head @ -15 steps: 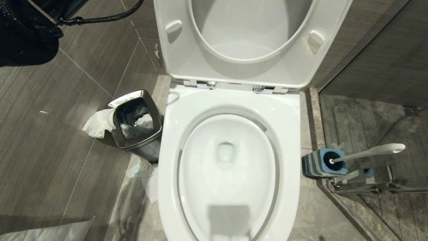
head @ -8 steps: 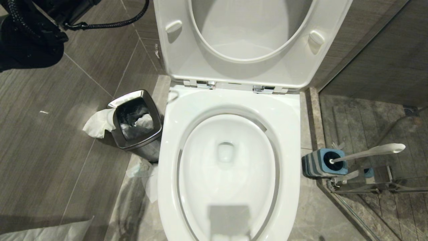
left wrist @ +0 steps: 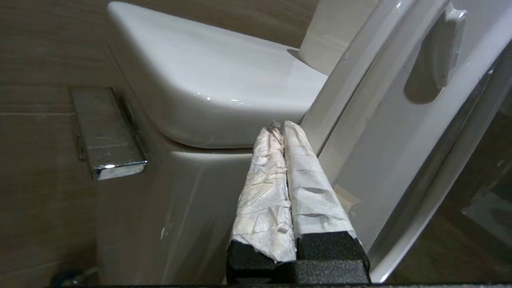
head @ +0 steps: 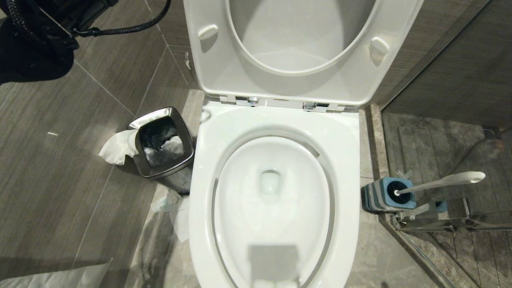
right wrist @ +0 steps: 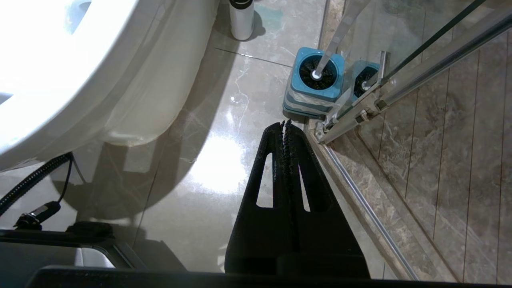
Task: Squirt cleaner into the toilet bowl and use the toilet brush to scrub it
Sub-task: Close the toilet lid
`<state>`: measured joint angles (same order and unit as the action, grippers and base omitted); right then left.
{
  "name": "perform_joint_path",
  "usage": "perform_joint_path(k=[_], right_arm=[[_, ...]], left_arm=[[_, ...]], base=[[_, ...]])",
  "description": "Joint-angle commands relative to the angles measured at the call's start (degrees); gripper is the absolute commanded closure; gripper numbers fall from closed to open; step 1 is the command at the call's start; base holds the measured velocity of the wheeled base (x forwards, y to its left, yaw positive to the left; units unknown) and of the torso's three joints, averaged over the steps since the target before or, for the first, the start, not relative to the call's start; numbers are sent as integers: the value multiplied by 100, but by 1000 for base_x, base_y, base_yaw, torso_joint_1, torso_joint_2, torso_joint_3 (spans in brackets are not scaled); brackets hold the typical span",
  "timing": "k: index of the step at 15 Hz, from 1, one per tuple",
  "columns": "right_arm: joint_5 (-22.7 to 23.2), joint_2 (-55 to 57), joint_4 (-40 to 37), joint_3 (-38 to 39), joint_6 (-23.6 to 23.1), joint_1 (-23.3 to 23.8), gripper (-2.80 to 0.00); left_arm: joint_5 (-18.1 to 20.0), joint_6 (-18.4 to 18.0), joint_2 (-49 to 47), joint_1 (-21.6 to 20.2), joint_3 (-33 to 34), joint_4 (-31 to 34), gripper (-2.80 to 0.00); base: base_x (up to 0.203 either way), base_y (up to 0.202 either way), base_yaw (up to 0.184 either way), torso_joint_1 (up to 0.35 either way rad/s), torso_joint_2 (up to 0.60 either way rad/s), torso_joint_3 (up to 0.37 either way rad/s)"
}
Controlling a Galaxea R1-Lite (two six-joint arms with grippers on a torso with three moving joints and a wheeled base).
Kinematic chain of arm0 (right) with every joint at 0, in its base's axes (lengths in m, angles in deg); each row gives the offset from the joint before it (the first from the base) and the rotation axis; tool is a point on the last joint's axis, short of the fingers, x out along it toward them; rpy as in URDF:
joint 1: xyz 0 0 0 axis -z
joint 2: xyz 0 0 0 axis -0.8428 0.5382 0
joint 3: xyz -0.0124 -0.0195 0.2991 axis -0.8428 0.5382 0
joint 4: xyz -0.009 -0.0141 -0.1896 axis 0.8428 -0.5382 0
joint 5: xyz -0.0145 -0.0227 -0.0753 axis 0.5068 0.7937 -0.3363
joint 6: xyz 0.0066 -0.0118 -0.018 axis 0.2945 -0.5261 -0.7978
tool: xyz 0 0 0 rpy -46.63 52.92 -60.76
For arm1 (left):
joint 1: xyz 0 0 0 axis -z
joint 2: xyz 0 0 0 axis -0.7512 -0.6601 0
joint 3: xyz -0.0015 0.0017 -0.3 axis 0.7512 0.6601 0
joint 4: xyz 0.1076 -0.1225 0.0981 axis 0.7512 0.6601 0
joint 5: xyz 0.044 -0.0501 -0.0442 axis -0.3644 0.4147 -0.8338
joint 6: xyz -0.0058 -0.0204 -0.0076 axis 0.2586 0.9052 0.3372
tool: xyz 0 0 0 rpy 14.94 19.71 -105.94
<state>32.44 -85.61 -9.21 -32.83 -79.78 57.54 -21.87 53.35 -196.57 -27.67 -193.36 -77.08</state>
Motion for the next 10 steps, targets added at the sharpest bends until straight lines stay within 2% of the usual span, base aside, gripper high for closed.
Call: perform_joint_path(k=[1, 10], right_arm=[[3, -6, 0, 9, -5, -1, 0], [9, -6, 0, 9, -5, -1, 0]], left_arm=[[29, 290, 112, -2, 2, -28, 0], [9, 916, 445, -37, 186, 171, 0]], base=[[0, 0, 0, 0, 0, 0], [0, 0, 0, 0, 0, 0]])
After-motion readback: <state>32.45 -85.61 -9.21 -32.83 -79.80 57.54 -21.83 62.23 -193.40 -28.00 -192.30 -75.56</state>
